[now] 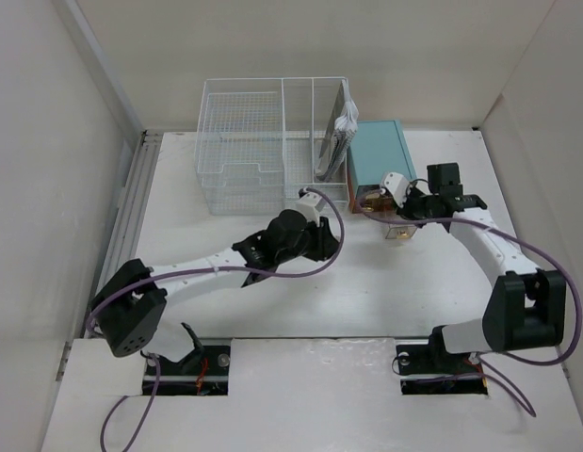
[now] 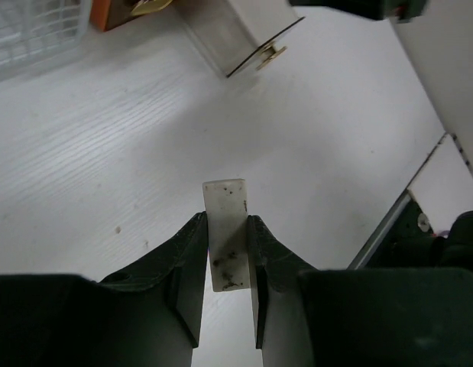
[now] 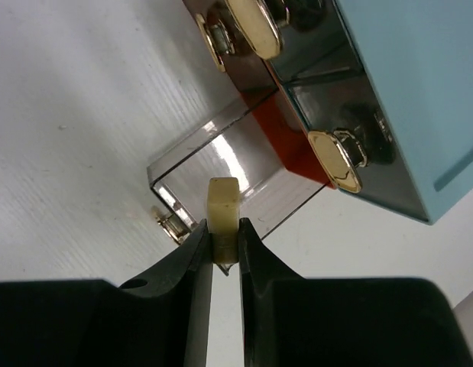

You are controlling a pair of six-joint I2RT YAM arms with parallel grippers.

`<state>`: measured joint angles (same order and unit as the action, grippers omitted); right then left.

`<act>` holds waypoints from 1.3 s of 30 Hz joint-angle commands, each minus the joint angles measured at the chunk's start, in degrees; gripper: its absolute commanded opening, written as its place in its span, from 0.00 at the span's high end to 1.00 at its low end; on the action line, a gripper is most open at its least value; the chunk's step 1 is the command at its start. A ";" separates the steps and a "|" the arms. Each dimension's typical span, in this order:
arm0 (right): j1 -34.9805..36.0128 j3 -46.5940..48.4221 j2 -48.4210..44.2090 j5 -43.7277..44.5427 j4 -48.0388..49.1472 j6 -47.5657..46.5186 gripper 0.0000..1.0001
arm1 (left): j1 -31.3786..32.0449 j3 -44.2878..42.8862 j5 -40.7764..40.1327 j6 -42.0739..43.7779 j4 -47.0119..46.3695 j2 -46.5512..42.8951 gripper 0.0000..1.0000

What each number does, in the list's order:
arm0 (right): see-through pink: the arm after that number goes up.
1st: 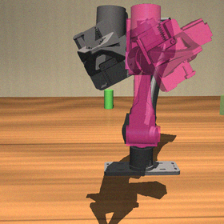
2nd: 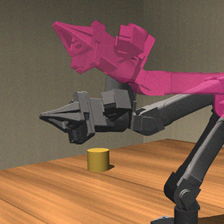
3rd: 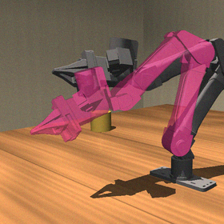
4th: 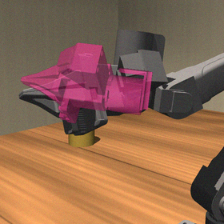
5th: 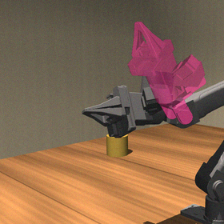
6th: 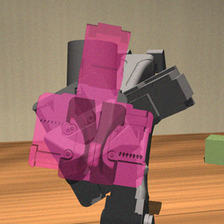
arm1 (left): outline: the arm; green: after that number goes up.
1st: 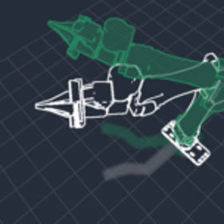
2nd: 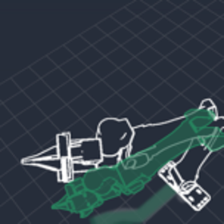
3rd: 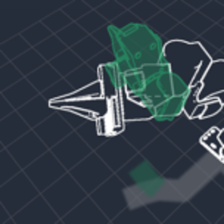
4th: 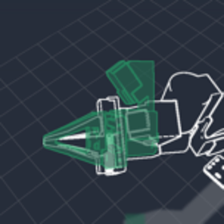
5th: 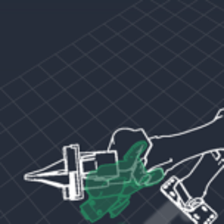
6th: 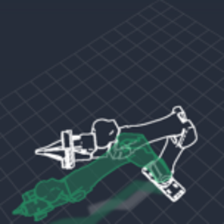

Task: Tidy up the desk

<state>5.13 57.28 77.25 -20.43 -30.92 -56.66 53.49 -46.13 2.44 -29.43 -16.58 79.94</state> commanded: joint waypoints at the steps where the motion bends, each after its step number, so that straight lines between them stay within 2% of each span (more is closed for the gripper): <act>1: -0.82 1.87 3.25 3.11 6.13 5.42 0.99 | -0.23 -5.11 5.47 2.10 -10.65 1.87 1.00; 5: -2.14 5.38 8.34 1.89 6.13 6.83 0.95 | -0.76 -8.18 9.24 2.62 -15.92 6.70 1.00; 8: -3.19 6.18 11.34 0.74 6.13 7.36 0.86 | -0.76 -11.52 12.50 1.57 -19.09 11.09 1.00; 9: -3.19 6.70 11.34 0.74 6.13 8.14 0.70 | -0.76 -12.31 13.64 1.57 -19.71 12.16 1.00; 10: -3.80 6.71 11.34 -0.92 6.13 8.15 0.60 | -1.28 -13.19 14.17 0.79 -20.24 13.30 1.00; 11: -4.59 6.71 11.34 -1.80 6.13 8.15 0.52 | -1.29 -15.02 14.78 0.78 -20.25 14.35 1.00; 12: -4.60 6.71 11.34 -2.86 6.13 8.67 0.50 | -1.29 -15.74 14.79 0.08 -21.03 16.37 1.00; 19: -9.51 6.71 6.34 -10.24 2.71 9.20 0.53 | -2.43 -23.56 18.48 -0.98 -22.44 25.59 1.00; 22: -12.06 6.71 5.28 -14.19 0.16 9.20 0.71 | -2.96 -27.25 19.27 -1.51 -23.15 29.55 1.00; 23: -12.85 6.71 4.67 -15.42 -0.54 9.20 0.84 | -2.96 -28.22 19.79 -1.51 -23.15 30.53 1.00; 26: -15.49 6.18 4.05 -20.87 -2.92 8.68 0.96 | -2.96 -32.26 20.41 -1.51 -23.67 34.47 1.00; 31: -18.39 3.46 2.20 -26.50 -5.99 6.66 0.96 | -3.49 -37.97 22.69 -2.12 -24.90 40.46 1.00; 39: -20.07 2.41 1.67 -29.76 -8.99 4.02 0.96 | -3.49 -46.40 23.31 -3.26 -27.02 48.28 1.00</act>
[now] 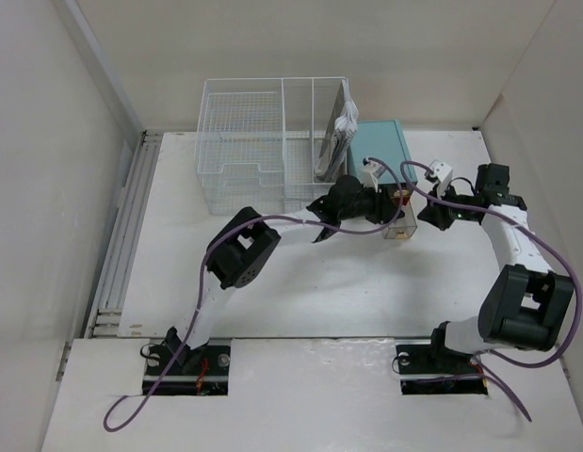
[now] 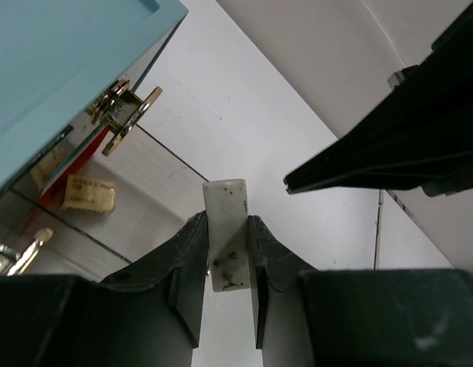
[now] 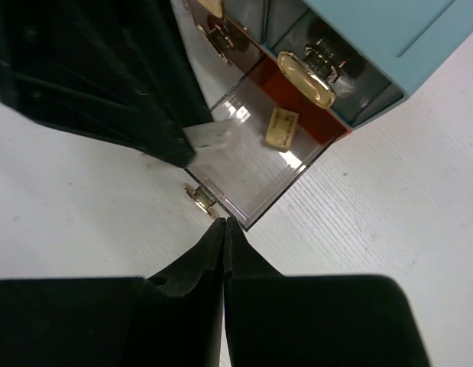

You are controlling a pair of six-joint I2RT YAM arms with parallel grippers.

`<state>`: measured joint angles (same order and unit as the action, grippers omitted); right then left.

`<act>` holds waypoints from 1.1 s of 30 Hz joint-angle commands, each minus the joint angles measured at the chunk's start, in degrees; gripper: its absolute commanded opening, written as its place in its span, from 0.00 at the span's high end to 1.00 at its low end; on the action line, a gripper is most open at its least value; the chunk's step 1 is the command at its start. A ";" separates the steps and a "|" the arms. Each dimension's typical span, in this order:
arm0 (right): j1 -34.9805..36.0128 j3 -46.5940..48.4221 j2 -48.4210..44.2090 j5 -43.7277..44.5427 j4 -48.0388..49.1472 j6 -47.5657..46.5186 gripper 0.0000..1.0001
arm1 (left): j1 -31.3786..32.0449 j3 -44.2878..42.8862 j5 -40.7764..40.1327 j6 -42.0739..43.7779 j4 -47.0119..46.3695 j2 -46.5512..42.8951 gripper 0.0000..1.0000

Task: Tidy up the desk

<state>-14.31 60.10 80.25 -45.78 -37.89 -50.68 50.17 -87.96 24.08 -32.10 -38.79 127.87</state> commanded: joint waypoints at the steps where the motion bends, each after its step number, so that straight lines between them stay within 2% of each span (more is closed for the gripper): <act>1: -0.64 -0.42 -1.32 -4.41 -2.01 -2.67 0.96 | -0.16 -5.37 1.68 -0.60 -4.20 1.75 1.00; 6: -1.16 -1.56 -1.32 -4.93 -2.54 -3.81 0.96 | -0.69 -10.29 1.68 -0.07 -2.70 5.10 1.00; 8: -1.16 -1.56 -1.84 -4.93 -3.15 -4.34 0.94 | -0.69 -12.66 1.68 0.46 -0.43 6.77 0.96; 14: -2.31 -1.56 -1.85 -6.16 -4.21 -5.40 0.92 | -0.69 -14.78 -0.42 2.91 2.92 6.77 0.51; 17: -2.31 -1.56 -1.85 -6.16 -4.73 -5.40 0.92 | -0.69 -12.51 -1.74 4.23 2.93 4.93 0.49; 18: -2.31 -1.56 -1.85 -6.16 -4.74 -5.40 0.92 | -0.69 -11.97 -1.75 4.76 3.45 3.88 0.51; 20: -2.31 -1.56 -1.33 -6.16 -4.74 -5.93 0.93 | -0.69 -11.44 -1.75 4.76 3.45 2.92 0.64; 21: -2.31 -2.08 -0.63 -6.16 -4.74 -6.54 0.96 | -0.69 -9.61 -1.75 4.76 3.45 1.43 0.84; 22: -2.31 -2.09 -0.62 -6.16 -5.35 -6.54 0.96 | -0.69 -8.55 -1.75 4.76 2.93 0.46 0.94; 23: -2.31 -1.30 1.03 -6.86 -6.05 -7.67 0.99 | -0.17 -7.32 -2.27 6.07 2.93 -0.86 0.98; 28: -2.31 3.80 10.10 -9.94 -19.31 -16.12 1.00 | 2.30 4.98 -4.39 8.80 0.64 -12.54 1.00; 33: -2.31 4.33 12.30 -8.71 -22.14 -19.55 1.00 | 3.53 14.56 -7.11 10.30 -1.37 -22.04 1.00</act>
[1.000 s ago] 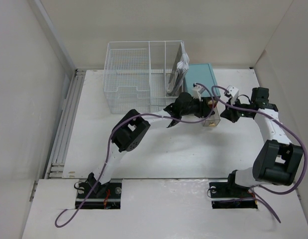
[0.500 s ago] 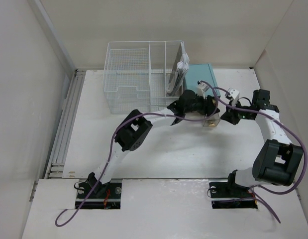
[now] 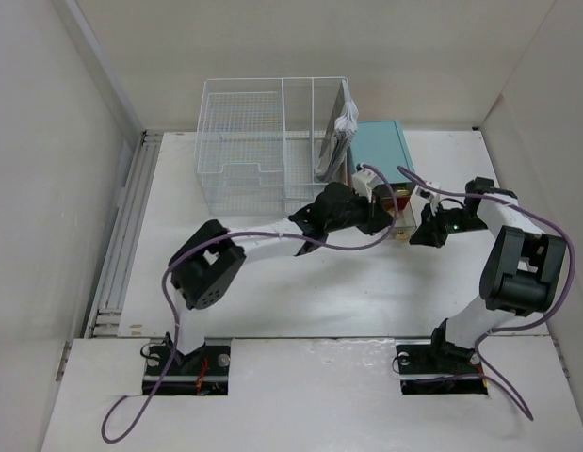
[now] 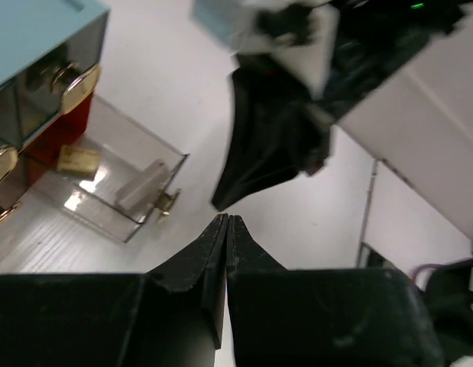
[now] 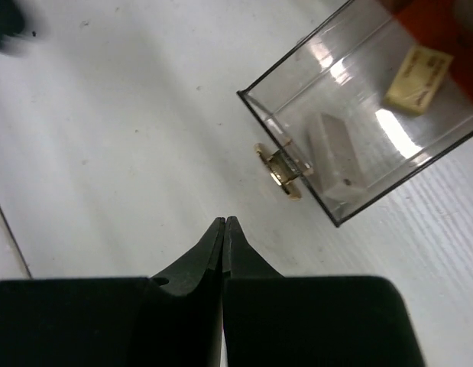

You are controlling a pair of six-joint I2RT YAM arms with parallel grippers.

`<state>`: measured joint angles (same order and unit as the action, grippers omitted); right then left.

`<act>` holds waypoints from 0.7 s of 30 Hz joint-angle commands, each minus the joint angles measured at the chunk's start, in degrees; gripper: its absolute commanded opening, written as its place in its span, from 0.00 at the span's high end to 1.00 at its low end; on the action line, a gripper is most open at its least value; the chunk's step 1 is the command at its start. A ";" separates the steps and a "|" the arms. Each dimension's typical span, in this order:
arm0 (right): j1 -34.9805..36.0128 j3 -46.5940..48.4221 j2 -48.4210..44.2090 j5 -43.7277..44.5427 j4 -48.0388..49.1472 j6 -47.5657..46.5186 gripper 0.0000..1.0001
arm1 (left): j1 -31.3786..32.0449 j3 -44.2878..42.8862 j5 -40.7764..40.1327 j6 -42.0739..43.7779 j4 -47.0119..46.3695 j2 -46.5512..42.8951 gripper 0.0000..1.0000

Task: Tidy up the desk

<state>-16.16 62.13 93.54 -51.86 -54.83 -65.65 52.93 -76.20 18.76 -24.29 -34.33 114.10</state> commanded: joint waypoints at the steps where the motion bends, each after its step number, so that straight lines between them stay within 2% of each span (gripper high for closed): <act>1: -0.45 2.30 -0.99 -1.85 -5.20 -3.71 1.00 | 1.30 4.47 -1.80 2.50 -6.36 -9.85 1.00; 5: -0.45 3.79 2.17 -1.23 -2.76 0.42 1.00 | 1.30 13.68 -2.94 3.02 -6.98 -16.97 0.97; 10: -0.45 4.84 5.86 -1.76 6.83 14.55 1.00 | 1.83 23.10 -4.53 3.02 -8.04 -28.46 0.89; 15: -0.45 9.15 10.87 -4.73 10.52 22.22 1.00 | 1.83 30.83 -8.65 3.02 -6.02 -39.20 0.80; 21: 0.17 11.26 13.77 -6.85 17.38 32.06 1.00 | 1.83 37.00 -11.11 2.41 -3.03 -49.67 0.48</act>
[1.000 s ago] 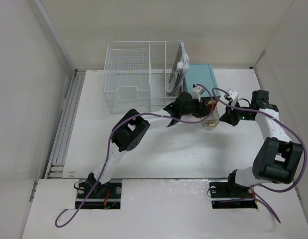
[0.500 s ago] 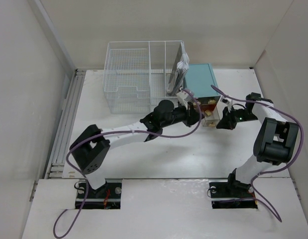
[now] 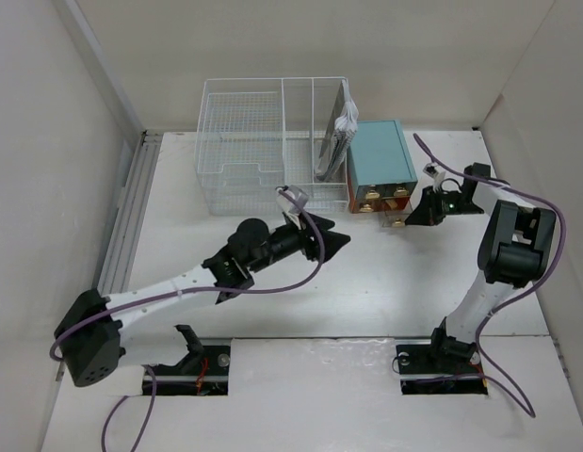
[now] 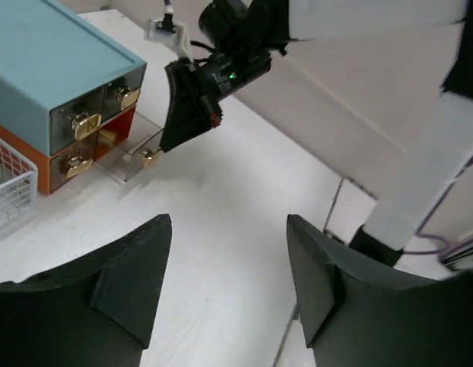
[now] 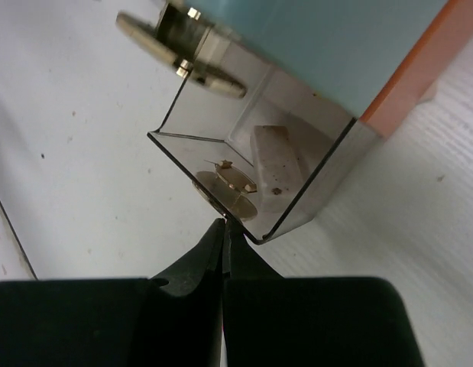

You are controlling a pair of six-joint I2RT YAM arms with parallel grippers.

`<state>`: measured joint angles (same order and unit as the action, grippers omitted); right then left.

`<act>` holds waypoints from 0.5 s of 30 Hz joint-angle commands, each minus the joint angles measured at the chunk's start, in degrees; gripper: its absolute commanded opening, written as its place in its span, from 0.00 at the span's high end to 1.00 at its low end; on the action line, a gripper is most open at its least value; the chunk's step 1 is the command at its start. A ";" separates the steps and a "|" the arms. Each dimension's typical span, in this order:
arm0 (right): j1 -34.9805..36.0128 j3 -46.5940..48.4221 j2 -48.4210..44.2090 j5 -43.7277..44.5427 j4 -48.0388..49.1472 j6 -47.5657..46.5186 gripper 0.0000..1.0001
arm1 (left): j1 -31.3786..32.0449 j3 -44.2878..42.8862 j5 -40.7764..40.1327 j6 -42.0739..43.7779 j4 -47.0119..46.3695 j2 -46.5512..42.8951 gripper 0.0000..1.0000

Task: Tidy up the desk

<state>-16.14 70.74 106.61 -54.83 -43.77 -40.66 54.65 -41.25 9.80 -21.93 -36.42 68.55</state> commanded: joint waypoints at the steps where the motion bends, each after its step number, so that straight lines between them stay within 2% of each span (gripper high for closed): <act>1: 0.67 3.61 1.66 -4.58 6.85 7.79 1.00 | 0.10 2.93 -2.16 -0.47 -0.32 -4.91 0.40; 7: 2.34 7.73 5.35 -3.53 11.68 13.85 1.00 | 0.10 8.55 -2.16 -3.11 0.30 -8.52 0.19; 15: 5.24 11.00 8.27 -1.42 16.51 19.65 1.00 | 0.10 12.60 -3.21 -4.87 0.82 -11.86 0.15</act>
<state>-13.43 78.91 113.67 -55.83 -33.76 -24.71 54.65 -29.10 7.33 -25.43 -33.28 59.53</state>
